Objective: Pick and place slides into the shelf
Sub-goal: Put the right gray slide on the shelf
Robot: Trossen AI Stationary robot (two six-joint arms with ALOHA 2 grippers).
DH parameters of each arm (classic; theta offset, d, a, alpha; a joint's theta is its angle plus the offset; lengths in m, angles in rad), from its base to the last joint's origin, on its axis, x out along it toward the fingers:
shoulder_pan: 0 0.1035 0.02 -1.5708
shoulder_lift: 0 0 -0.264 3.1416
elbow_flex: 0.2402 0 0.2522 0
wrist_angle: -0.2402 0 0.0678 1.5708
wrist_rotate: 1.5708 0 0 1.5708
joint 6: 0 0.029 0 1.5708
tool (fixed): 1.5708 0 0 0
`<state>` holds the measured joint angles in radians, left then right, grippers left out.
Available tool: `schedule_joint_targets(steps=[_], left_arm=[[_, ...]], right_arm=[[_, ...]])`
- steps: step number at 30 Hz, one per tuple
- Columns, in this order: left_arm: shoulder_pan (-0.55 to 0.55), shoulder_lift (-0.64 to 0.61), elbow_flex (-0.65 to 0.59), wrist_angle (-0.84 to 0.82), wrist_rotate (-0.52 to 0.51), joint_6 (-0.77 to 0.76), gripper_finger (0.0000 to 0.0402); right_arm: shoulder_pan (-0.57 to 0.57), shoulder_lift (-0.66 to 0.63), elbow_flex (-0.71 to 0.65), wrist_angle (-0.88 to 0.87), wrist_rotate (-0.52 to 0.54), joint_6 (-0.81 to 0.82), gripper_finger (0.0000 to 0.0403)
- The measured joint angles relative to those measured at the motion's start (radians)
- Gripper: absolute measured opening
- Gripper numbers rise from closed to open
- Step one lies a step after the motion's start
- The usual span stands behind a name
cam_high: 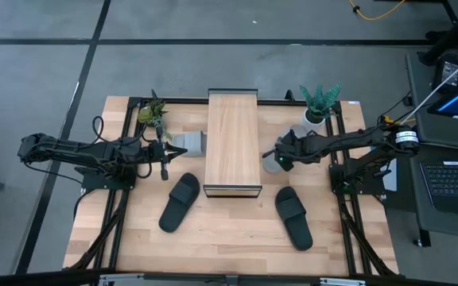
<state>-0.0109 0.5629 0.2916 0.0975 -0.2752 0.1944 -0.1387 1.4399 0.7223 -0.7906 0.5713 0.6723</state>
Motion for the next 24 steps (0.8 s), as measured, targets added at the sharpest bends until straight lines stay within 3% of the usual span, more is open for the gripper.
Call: schedule_joint_targets(steps=[6, 15, 24], left_arm=[[0.000, 0.000, 0.000, 0.000, 0.000, 0.000, 0.0000], [0.000, 0.000, 0.000, 0.000, 0.000, 0.001, 0.0000], [0.000, 0.000, 0.000, 0.000, 0.000, 0.001, 0.0000]], right_arm=[[0.000, 0.000, -0.001, 0.016, -0.015, -0.025, 0.0015], [0.031, 0.002, 0.047, -0.017, -0.014, -0.048, 0.0010], [0.072, 0.002, 0.170, -0.177, 0.004, -0.049, 0.0010]])
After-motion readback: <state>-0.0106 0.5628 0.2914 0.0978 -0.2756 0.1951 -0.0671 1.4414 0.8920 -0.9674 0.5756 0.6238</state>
